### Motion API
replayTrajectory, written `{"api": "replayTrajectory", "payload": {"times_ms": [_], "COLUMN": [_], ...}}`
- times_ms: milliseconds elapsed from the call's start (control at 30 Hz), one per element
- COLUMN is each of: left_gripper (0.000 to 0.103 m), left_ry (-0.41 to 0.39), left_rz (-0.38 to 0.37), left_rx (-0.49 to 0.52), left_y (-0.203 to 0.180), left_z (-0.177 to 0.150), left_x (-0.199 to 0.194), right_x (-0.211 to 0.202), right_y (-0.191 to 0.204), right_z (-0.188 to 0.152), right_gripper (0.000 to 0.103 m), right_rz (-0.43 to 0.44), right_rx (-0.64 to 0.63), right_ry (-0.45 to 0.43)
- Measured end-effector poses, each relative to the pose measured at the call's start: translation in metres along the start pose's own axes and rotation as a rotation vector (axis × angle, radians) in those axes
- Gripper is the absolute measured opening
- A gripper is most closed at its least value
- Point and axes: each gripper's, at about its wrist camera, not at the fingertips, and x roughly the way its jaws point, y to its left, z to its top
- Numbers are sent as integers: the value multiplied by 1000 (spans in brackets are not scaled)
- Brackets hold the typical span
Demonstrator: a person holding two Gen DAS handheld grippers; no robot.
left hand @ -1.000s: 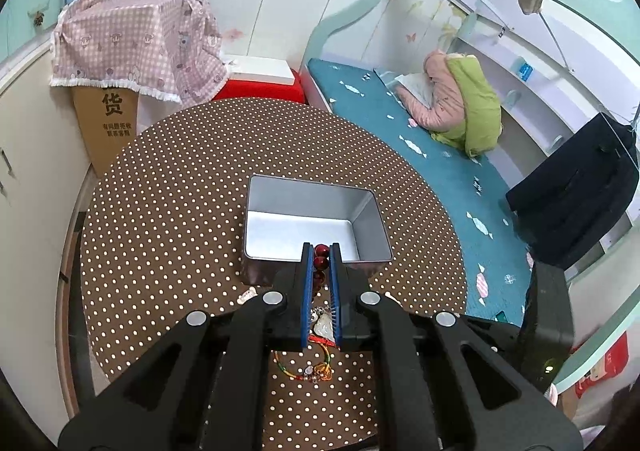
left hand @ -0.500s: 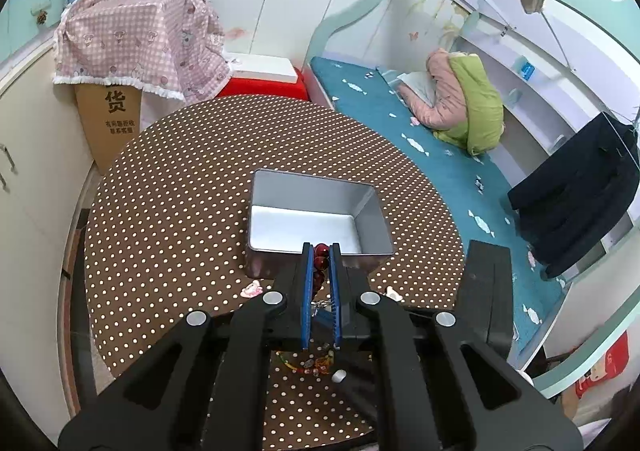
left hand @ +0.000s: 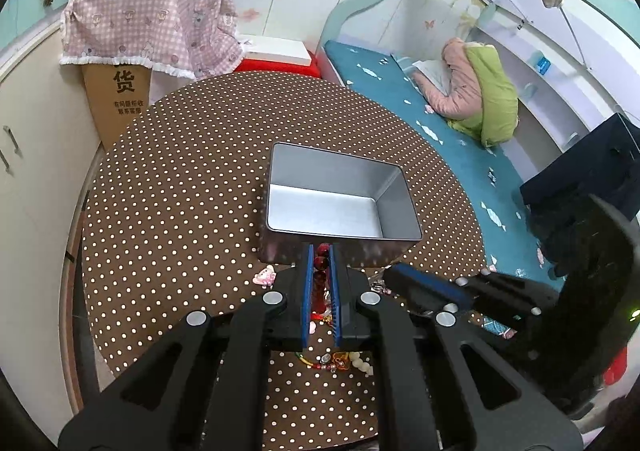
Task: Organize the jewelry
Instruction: 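Lift both bracelets and carry them over the grey metal box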
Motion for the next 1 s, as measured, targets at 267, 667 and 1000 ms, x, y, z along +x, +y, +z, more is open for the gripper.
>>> {"api": "replayTrajectory", "payload": {"times_ms": [267,667,1000], "left_gripper": [8,8,8], "left_ry": [-5,-87,-85], "left_rz": [-1,-16,1], "left_rx": [15,71,93], "left_y": [-8,-30,-41], "left_z": [6,41,77], "left_x": [1,-18,1], "right_x": [-22,-44,-20], "right_y": [-3,-11,-29], "right_z": [15,48,65], "right_gripper": [2,2,2], "right_rz": [-18,-64,-81], "right_rx": [-2,-23,3], "right_ry": [-76,-190,-157]}}
